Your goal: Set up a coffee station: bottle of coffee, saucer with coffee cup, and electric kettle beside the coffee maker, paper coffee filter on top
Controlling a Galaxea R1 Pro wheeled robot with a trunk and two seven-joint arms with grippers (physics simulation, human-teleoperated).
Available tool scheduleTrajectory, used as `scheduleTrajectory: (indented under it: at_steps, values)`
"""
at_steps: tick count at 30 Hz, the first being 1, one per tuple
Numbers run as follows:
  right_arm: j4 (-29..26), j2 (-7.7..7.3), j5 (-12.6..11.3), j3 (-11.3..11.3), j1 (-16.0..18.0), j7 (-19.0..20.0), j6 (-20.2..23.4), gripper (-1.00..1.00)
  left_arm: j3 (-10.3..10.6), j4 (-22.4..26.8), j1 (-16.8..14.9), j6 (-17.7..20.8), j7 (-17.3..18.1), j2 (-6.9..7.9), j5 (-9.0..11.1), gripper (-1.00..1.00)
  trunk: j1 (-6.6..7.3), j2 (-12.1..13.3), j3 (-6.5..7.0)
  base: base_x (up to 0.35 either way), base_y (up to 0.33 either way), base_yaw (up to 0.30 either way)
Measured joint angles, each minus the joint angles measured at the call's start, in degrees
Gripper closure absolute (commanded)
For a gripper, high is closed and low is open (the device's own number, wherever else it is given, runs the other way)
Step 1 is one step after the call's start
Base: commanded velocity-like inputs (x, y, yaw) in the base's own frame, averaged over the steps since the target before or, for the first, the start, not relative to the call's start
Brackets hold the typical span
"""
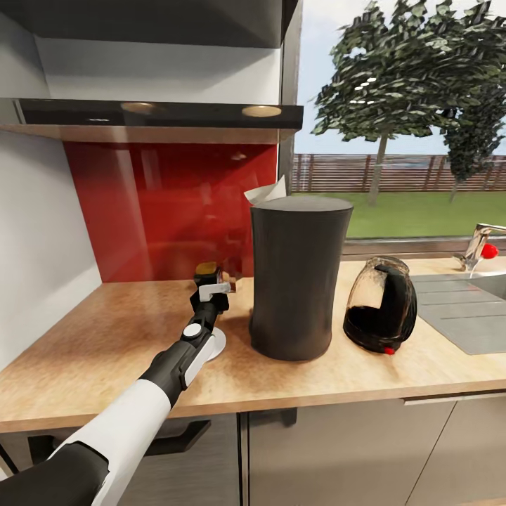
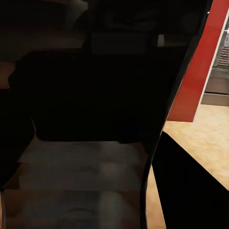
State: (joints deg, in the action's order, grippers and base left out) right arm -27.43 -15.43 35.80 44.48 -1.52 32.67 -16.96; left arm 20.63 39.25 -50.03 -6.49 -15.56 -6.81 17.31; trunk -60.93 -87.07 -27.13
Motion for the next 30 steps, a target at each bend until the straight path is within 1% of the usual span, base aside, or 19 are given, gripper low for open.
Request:
scheduleTrajectory:
  at_steps: [3, 5, 30]
  values:
    - [0.0, 0.00, 0.0, 0.0, 0.0, 0.0, 0.0, -1.00, 0.0, 0.0, 0.0, 0.0, 0.0, 0.00, 0.0, 1.00, 0.00, 0.0, 0.00, 0.000, 0.000, 0.000]
    - [0.0, 0.00, 0.0, 0.0, 0.0, 0.0, 0.0, -1.00, 0.0, 0.0, 0.0, 0.0, 0.0, 0.00, 0.1, 1.00, -0.43, -0.8, -0.36, 0.000, 0.000, 0.000]
    - [0.0, 0.00, 0.0, 0.0, 0.0, 0.0, 0.0, -1.00, 0.0, 0.0, 0.0, 0.0, 0.0, 0.00, 0.0, 1.00, -0.44, -0.8, -0.36, 0.015, 0.000, 0.000]
